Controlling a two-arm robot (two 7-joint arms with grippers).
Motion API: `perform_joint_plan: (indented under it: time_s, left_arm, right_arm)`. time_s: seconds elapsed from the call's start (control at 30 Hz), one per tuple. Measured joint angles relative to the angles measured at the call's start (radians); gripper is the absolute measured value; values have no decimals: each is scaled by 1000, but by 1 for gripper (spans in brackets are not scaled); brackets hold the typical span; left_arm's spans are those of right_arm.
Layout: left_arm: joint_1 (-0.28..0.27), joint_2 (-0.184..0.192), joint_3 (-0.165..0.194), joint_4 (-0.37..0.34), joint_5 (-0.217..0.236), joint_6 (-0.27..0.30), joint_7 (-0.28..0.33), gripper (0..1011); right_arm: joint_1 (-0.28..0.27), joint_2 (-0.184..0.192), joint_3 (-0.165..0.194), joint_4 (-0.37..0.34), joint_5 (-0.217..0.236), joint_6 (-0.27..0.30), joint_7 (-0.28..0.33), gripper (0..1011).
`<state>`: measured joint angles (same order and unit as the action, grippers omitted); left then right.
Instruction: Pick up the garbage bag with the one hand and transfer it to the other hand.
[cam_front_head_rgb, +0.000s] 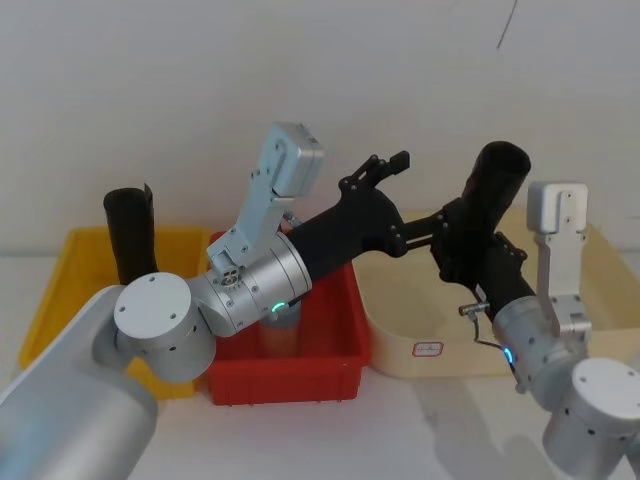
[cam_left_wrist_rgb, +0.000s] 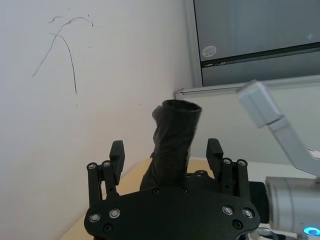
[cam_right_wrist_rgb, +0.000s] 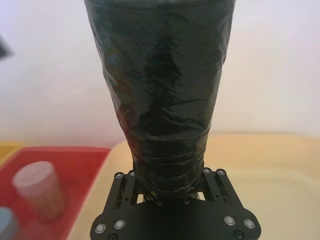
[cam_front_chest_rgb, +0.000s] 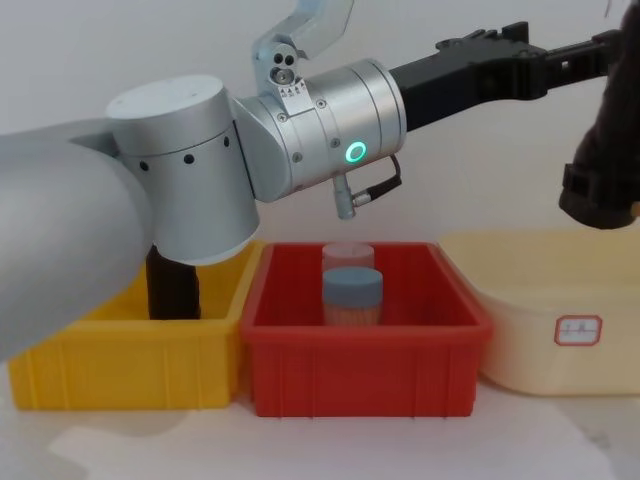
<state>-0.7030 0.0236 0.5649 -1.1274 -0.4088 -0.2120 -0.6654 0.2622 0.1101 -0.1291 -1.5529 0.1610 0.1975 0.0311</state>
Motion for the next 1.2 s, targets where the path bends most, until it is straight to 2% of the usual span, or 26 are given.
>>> perform_joint_plan:
  time_s: [0.17, 0.33, 0.47, 0.5, 0.57, 0.6, 0.77, 0.8, 0.97, 1.2]
  left_arm:
    - [0, 0, 0, 0, 0, 0, 0, 1001]
    - [0, 0, 0, 0, 0, 0, 0, 1001]
    - [0, 0, 0, 0, 0, 0, 0, 1001]
    - [0, 0, 0, 0, 0, 0, 0, 1001]
    - [0, 0, 0, 0, 0, 0, 0, 1001]
    - [0, 0, 0, 0, 0, 0, 0, 1001]
    - [0, 0, 0, 0, 0, 0, 0, 1001]
    - [0, 0, 0, 0, 0, 0, 0, 1001]
    - [6, 6, 1, -12, 5, 3, 15, 1001]
    - [28, 25, 1, -58, 34, 19, 69, 1001]
  right_arm:
    - [35, -26, 19, 33, -9, 58, -52, 526]
    - [88, -67, 53, 89, -15, 126, -125, 526]
    - [114, -85, 71, 116, -18, 154, -165, 529]
    - [123, -90, 75, 123, -19, 159, -173, 581]
    - [142, -105, 91, 148, -20, 175, -201, 611]
    - [156, -113, 100, 162, -22, 183, -222, 678]
    - [198, -140, 132, 208, -26, 198, -280, 809]
    - [207, -147, 141, 220, -27, 201, -297, 863]
    - [226, -165, 158, 237, -32, 208, -332, 972]
    - [221, -172, 162, 223, -35, 221, -333, 1000]
